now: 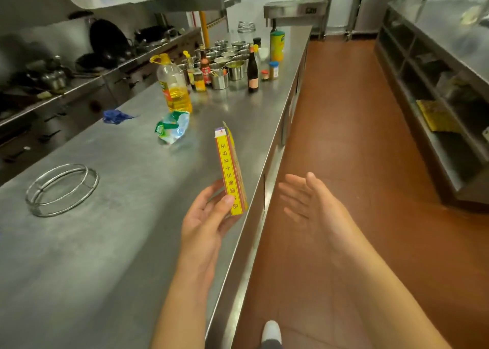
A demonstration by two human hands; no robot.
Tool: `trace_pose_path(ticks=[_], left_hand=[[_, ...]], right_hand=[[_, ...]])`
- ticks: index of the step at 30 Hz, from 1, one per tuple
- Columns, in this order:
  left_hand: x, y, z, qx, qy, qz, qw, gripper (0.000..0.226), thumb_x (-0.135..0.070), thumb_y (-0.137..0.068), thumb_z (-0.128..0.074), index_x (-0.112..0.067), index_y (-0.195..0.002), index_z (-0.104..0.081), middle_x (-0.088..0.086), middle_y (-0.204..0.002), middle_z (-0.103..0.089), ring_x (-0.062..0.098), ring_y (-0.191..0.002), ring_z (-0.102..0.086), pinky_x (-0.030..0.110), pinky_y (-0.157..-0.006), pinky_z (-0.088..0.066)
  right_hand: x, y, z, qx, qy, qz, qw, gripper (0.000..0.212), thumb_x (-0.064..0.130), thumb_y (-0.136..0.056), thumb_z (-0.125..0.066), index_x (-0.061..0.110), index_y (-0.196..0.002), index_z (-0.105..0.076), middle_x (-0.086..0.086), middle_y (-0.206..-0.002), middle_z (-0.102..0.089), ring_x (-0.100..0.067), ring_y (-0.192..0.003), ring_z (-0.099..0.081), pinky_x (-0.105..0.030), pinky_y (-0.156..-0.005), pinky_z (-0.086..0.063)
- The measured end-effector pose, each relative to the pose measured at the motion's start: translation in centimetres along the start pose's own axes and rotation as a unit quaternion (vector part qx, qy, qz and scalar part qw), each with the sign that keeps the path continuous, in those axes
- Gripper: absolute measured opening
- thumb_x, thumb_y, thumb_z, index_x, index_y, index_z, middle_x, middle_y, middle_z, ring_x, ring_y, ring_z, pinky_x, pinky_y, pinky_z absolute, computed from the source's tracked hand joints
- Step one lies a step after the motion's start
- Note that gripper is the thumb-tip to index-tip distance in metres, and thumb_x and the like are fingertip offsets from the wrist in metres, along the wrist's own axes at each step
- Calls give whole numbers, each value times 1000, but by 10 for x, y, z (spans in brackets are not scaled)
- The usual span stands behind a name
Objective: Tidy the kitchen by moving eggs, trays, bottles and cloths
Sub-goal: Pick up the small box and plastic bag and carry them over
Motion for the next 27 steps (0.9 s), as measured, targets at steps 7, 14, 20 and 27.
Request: trace_pose_path(ticks=[7, 14, 20, 27], left_hand=[[1, -136, -93, 120, -24, -7, 992, 60, -13, -72, -81, -14, -129, -61, 8, -110, -75, 19, -95, -72, 28, -80, -59], [18, -203, -150, 187, -61, 3, 980, 61, -20, -75, -74, -17, -134, -59, 1, -117, -75, 16, -106, -71, 25, -84, -57], [23, -270, -154, 111, -65, -4, 992, 58, -10, -78, -78, -13, -132, -59, 1, -112, -76, 13, -100, -72, 23, -80, -58], [18, -346, -152, -55, -61, -38, 996, 46, -6, -86, -67, -13, -131, -59, 1, -112, -76, 14, -102, -71, 23, -79, -58]], right_hand=[[72, -88, 46, -112, 6, 66, 991, 47, 46, -102, -36, 20, -133, -59, 3, -125, -69, -11, -115, -64, -24, -90, -51], [100, -157, 81, -156, -11, 79, 984, 45, 49, -102, -38, 23, -129, -62, 6, -121, -71, -10, -114, -65, -35, -104, -47], [104, -246, 83, -94, -16, 50, 994, 47, 48, -102, -36, 20, -134, -58, 3, -127, -67, -10, -118, -63, -29, -99, -49], [135, -375, 70, 23, -25, -4, 999, 48, 46, -102, -36, 17, -134, -57, -1, -129, -66, -14, -121, -60, -28, -92, -48]])
Point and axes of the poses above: each hand's wrist, its own y-axis away from the middle knuckle, its own z-axis out of the back of the hand, x = y × z, the point moved 1 cm from there along -y, towards the middle knuckle
